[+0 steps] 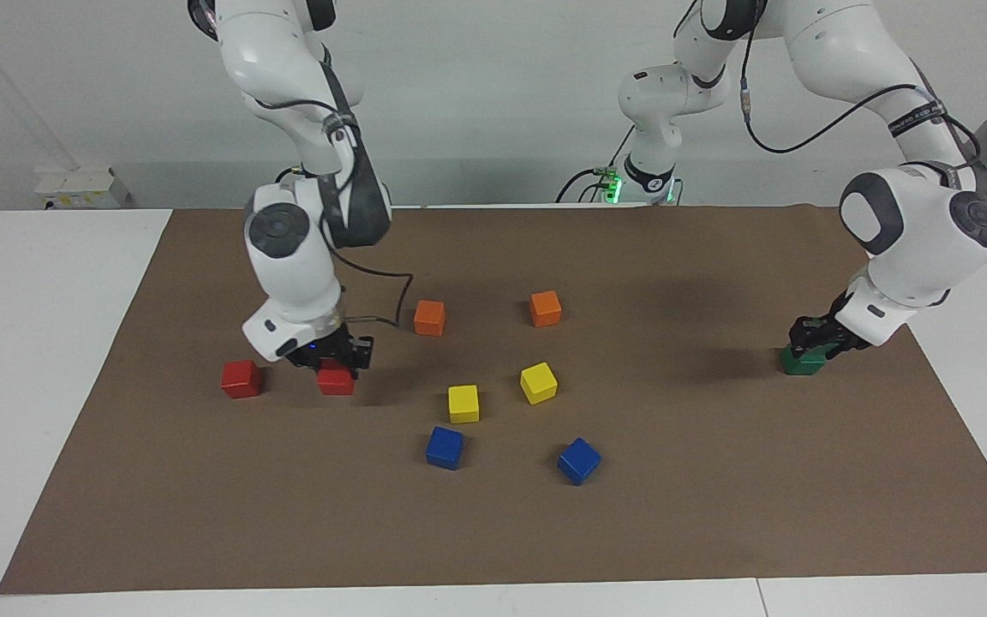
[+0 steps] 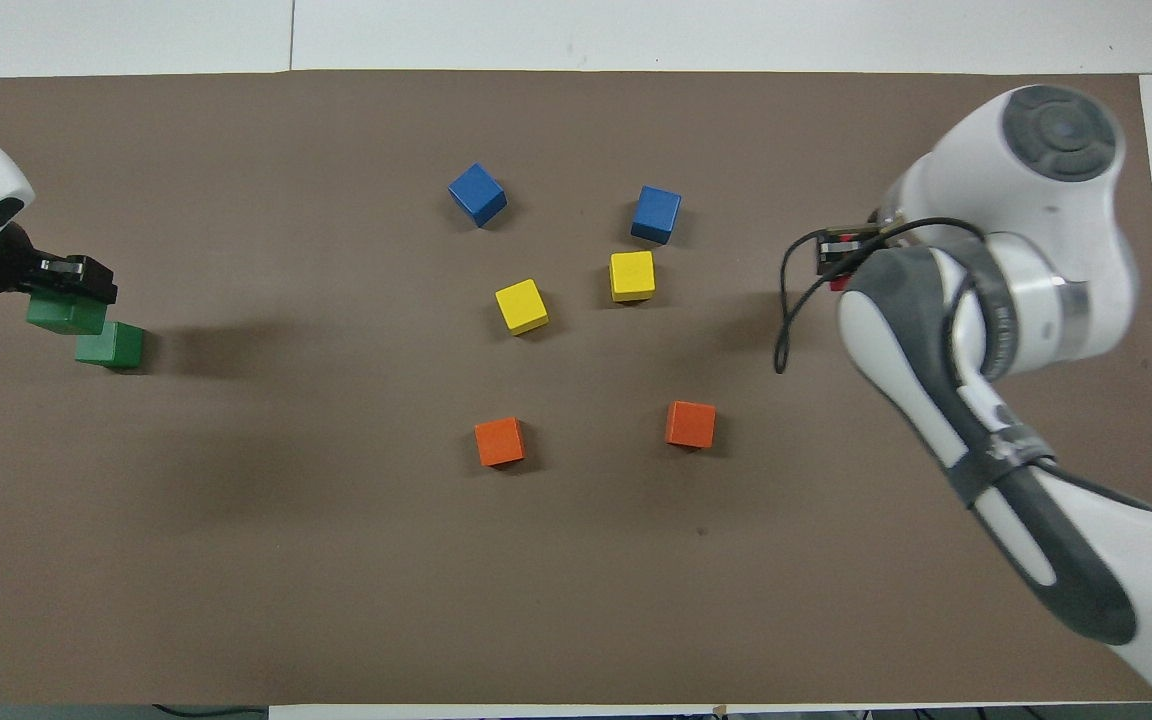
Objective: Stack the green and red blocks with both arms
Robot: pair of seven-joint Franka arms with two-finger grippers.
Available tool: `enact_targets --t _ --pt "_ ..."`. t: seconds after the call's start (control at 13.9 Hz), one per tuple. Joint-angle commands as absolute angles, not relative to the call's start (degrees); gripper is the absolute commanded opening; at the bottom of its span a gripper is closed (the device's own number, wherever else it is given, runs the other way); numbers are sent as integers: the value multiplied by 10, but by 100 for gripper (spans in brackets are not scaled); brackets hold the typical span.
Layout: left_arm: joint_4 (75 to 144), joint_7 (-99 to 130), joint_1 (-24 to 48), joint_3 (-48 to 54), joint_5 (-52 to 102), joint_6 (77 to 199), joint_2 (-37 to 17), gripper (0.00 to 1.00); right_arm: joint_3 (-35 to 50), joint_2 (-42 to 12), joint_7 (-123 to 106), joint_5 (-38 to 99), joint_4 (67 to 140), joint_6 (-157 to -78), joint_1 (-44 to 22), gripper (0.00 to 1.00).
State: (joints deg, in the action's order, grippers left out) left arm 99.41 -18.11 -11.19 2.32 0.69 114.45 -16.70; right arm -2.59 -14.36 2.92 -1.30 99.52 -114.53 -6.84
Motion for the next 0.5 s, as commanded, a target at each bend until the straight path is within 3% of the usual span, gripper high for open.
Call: enact_targets --t 0.0,0.14,0.43 --pt "1097 -210 -134 29 32 1233 -112 0 -18 -119 -117 -11 1019 -1136 19 0" --pt "1120 -210 -135 29 38 1267 -106 0 -19 -109 -178 -11 1047 -1153 49 0" --pt "1167 -211 -140 28 38 1349 -99 0 -18 -101 -162 -11 1128 -1273 62 0"
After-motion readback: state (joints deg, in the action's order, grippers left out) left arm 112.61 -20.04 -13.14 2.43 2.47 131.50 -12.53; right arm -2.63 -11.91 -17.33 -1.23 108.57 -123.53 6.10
